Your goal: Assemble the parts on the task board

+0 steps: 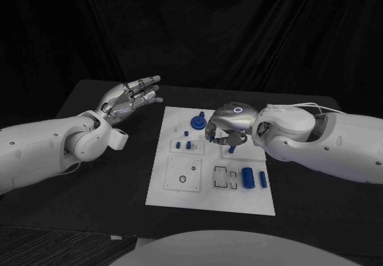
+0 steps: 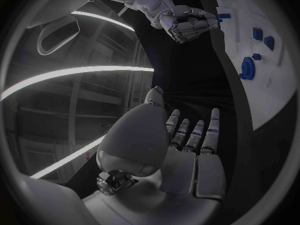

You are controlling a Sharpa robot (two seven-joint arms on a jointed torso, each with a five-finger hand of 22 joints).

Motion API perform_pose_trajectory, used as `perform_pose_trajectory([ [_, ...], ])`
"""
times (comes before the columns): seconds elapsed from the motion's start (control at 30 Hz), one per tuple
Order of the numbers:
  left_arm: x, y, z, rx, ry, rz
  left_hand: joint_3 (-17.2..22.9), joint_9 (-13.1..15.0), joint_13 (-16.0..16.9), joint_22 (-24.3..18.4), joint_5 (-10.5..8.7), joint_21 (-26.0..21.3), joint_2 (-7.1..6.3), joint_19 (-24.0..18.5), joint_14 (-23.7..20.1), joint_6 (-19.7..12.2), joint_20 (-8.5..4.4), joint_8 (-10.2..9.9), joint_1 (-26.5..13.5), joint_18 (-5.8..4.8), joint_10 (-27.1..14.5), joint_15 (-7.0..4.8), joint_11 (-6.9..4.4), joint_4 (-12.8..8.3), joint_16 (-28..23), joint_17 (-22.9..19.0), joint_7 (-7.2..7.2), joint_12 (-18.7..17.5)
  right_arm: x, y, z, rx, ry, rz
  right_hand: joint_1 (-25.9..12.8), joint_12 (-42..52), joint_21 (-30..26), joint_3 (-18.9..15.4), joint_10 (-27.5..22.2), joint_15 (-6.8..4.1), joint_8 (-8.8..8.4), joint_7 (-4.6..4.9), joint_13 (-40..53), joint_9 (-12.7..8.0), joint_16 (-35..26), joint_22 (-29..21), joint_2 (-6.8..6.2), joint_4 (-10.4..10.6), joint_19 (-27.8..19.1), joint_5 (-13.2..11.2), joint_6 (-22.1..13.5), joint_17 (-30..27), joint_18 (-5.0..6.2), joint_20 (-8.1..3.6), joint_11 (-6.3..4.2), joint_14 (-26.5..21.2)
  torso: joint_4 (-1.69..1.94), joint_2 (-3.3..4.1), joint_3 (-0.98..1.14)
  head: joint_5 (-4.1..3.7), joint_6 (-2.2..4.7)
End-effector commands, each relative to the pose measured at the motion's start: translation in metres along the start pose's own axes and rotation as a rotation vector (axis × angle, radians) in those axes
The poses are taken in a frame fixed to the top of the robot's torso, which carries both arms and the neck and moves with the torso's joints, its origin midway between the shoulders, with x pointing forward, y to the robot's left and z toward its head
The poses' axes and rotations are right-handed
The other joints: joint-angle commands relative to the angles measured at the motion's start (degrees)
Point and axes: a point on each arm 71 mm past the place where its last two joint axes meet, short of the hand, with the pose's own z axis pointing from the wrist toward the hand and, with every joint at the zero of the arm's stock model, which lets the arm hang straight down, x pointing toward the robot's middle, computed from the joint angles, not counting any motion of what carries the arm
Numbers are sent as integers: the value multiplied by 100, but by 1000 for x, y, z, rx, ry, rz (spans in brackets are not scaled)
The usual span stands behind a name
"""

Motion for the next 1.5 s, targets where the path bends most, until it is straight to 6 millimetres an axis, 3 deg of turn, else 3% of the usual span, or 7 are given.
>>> perform_pose_trajectory([
  [0.03,3,-10,1,145,14,-21,-1,2,7,-12,34,39,-5,48,40,-20,7,-18,60,-51,12,13,50,-13,28,9,1,31,11,6,7,-7,72,-17,14,-37,-14,47,38,29,-33,-13,-1,-10,-26,602,60,-4,-36,47,-24,-1,8,22,-1,-25,1,-8,3,80,0],
  [0.37,5,-9,3,142,22,-27,7,5,13,-25,36,48,20,77,51,0,5,-14,82,-72,49,21,97,-8,47,10,3,59,33,31,28,-70,95,19,13,-61,-69,68,37,30,-60,-8,-7,-24,-57,590,52,-21,-57,77,-26,-38,19,24,4,-40,5,-14,4,247,0],
  [0.57,5,-9,3,142,20,-26,5,8,11,-58,38,48,32,99,-77,17,2,-11,115,-121,49,-65,89,4,17,-8,33,54,41,38,34,-89,81,20,-10,-86,-106,89,50,38,-130,7,-12,-61,-71,583,29,-35,-77,92,-76,-51,24,31,12,-54,4,-13,4,310,0],
  [1.17,6,-7,5,133,29,-33,21,11,10,-79,60,40,53,96,-72,42,2,-7,154,-150,44,-67,79,-4,33,-2,69,48,51,50,33,-122,26,16,-20,-98,-73,102,64,40,-161,9,-13,-80,-60,591,12,-48,-70,108,-86,-39,19,33,13,-51,2,-21,-1,486,0],
  [1.5,6,-5,5,123,32,-35,28,12,10,-85,72,41,57,103,-60,50,1,-6,173,-158,44,-58,73,-11,45,1,84,49,51,55,27,-131,-2,31,-19,-101,-83,110,73,38,-165,7,-13,-84,-64,589,6,-58,-73,121,-71,-45,22,33,11,-52,5,-18,4,537,0],
])
